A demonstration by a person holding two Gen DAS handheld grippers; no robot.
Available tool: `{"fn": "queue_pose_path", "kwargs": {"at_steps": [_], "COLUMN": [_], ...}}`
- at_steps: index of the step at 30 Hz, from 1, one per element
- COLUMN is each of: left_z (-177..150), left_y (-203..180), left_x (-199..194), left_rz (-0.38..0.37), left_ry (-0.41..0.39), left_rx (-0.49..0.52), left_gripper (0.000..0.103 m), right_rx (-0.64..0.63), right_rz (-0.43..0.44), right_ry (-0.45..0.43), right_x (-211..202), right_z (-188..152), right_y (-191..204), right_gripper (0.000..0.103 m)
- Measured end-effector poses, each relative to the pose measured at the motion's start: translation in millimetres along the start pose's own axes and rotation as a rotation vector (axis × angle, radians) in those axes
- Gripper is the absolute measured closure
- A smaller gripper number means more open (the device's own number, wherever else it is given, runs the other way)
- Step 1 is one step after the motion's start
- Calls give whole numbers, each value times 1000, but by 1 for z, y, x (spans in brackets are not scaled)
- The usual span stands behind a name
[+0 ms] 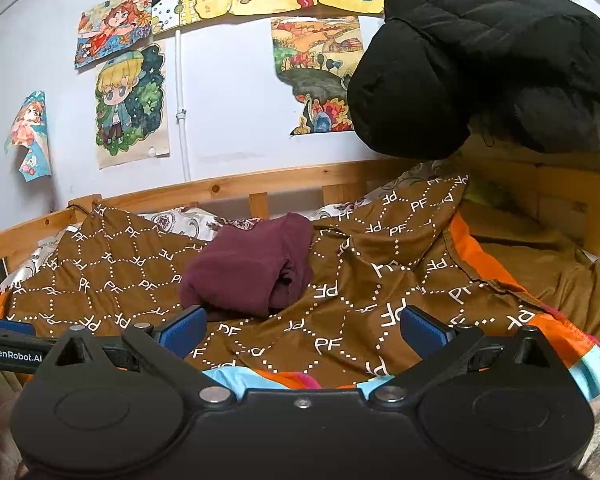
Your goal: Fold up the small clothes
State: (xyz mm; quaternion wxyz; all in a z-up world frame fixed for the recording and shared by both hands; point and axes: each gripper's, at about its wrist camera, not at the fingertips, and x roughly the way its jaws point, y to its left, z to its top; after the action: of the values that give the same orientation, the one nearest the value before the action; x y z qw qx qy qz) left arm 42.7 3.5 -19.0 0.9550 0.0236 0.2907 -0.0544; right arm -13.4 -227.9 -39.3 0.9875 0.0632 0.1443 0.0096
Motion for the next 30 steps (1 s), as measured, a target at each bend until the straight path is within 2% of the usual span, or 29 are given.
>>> {"fn": "queue_pose_path", "kwargs": {"at_steps": [30], "left_z": [0], "left_y": [-1], "left_x": [5], "left_rz": [0], "left_ry": [30], "left_rx": [-25], "left_gripper": [1], "right_rx": [5], "right_rz": [4], "right_ry": [40], "right_x": [10], "right_z": [-2], "right_y": [1], "right_gripper": [1]}}
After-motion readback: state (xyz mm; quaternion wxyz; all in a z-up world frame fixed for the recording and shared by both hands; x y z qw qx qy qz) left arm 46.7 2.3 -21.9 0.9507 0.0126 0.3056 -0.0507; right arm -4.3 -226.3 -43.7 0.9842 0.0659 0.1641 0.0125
